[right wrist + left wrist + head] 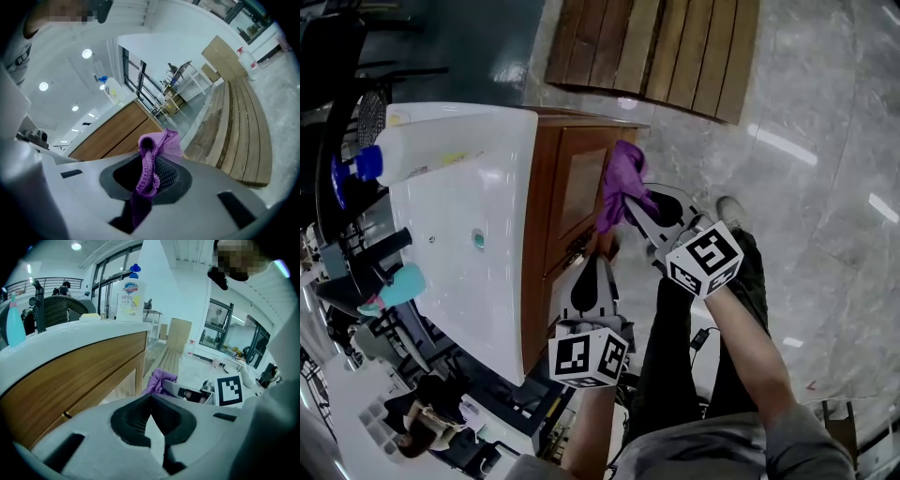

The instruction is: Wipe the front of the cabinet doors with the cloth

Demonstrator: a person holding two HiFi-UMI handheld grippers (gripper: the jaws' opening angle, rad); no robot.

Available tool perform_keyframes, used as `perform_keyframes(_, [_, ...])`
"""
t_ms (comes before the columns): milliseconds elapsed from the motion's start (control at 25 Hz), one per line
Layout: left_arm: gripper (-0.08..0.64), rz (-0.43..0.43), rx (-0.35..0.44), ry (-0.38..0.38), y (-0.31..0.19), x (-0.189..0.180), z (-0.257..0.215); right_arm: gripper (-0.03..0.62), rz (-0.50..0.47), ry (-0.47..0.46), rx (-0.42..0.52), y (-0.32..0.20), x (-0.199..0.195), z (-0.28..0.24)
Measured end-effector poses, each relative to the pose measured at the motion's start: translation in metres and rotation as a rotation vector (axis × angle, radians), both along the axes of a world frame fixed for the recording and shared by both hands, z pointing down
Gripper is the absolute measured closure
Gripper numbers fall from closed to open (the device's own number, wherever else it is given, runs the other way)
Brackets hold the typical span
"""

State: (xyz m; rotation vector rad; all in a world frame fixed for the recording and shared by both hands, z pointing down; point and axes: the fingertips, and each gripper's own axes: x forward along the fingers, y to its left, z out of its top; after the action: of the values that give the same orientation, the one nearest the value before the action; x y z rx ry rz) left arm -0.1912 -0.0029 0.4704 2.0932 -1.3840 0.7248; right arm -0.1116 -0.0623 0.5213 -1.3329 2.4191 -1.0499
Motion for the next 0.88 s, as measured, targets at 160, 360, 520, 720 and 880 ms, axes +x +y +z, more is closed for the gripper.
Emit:
perform_keyframes(160, [0.552,0.001,-0.001,0.001,-0.004,0.002,0.001,0.541,-0.024,-0.005,0.056,-0.019,-0.004,-0.023])
perform_keyframes(360, [0.552,-0.009,-0.008,-0.007,-0.012,-0.002,0.003,0.541,-0.054,-0.013,0.092,-0.041,-0.017,-0.038])
perform_keyframes(520, [0.552,-0.022,-0.008,-0.017,-0.022,-0.009,0.002,0.541,-0.081,-0.004,0.106,-0.052,-0.030,-0.041])
perform_keyframes(720, [0.552,-0.037,-0.007,-0.019,-0.028,-0.013,0.001,0.541,-0.101,-0.009,0.105,-0.059,-0.037,-0.040])
perform_keyframes(880, [0.552,-0.056,-0.019,-0.022,-0.031,-0.014,0.005,0.541,-0.098,-0.021,0.095,-0.069,-0.039,-0.039])
